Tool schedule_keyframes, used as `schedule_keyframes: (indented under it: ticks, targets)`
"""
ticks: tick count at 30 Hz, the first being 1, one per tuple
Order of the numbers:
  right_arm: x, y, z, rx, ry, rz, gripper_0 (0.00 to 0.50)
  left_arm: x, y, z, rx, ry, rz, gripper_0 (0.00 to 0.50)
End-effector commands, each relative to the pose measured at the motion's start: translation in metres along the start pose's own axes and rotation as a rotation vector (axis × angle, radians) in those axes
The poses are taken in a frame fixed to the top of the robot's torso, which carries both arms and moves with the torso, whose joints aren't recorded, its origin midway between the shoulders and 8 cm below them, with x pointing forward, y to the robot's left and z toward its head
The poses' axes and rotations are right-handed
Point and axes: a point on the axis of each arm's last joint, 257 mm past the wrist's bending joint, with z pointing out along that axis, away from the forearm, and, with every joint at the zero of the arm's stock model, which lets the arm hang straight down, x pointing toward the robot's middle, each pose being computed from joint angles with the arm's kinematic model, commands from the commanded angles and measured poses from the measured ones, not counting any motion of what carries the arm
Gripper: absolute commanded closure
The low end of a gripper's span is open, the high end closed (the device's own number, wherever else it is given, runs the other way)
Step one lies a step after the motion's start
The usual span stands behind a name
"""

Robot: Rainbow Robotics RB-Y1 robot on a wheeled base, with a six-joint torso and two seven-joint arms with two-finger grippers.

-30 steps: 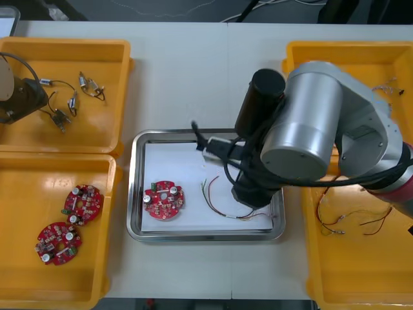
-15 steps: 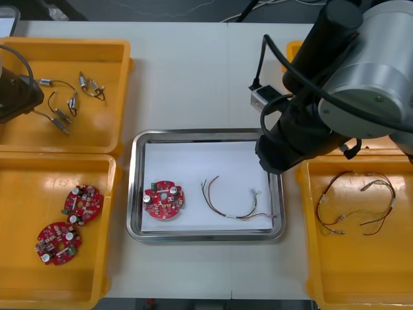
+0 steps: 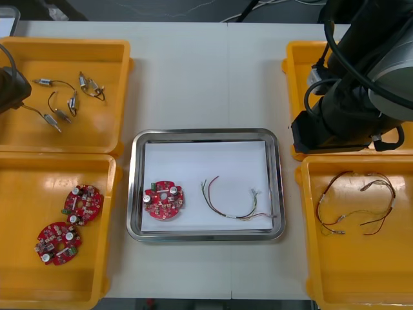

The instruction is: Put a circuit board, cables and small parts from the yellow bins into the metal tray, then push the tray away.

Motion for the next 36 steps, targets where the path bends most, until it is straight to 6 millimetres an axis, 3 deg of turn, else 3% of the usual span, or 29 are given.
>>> schedule_keyframes:
  ticks: [1, 11, 21, 29, 36]
  targets:
    - [-0.013, -0.035, -0.024, 0.021, -0.057, 0.121, 0.000, -0.024, -0.017, -0.032, 0.054, -0.040, 0.032, 0.500]
    - [-0.011, -0.087, -0.043, 0.042, -0.063, 0.207, 0.000, -0.014, 0.004, -0.045, 0.002, -0.030, 0.083, 0.500]
    - [-0.031, -0.133, -0.045, 0.110, -0.077, 0.181, 0.000, -0.009, 0.012, -0.044, -0.005, -0.036, 0.104, 0.500]
    - [-0.043, -0.179, -0.040, 0.173, -0.059, 0.151, 0.000, -0.012, 0.011, -0.024, 0.013, -0.111, 0.144, 0.500]
    - [-0.053, -0.195, -0.034, 0.182, -0.062, 0.121, 0.000, -0.013, 0.007, -0.001, 0.026, -0.148, 0.162, 0.500]
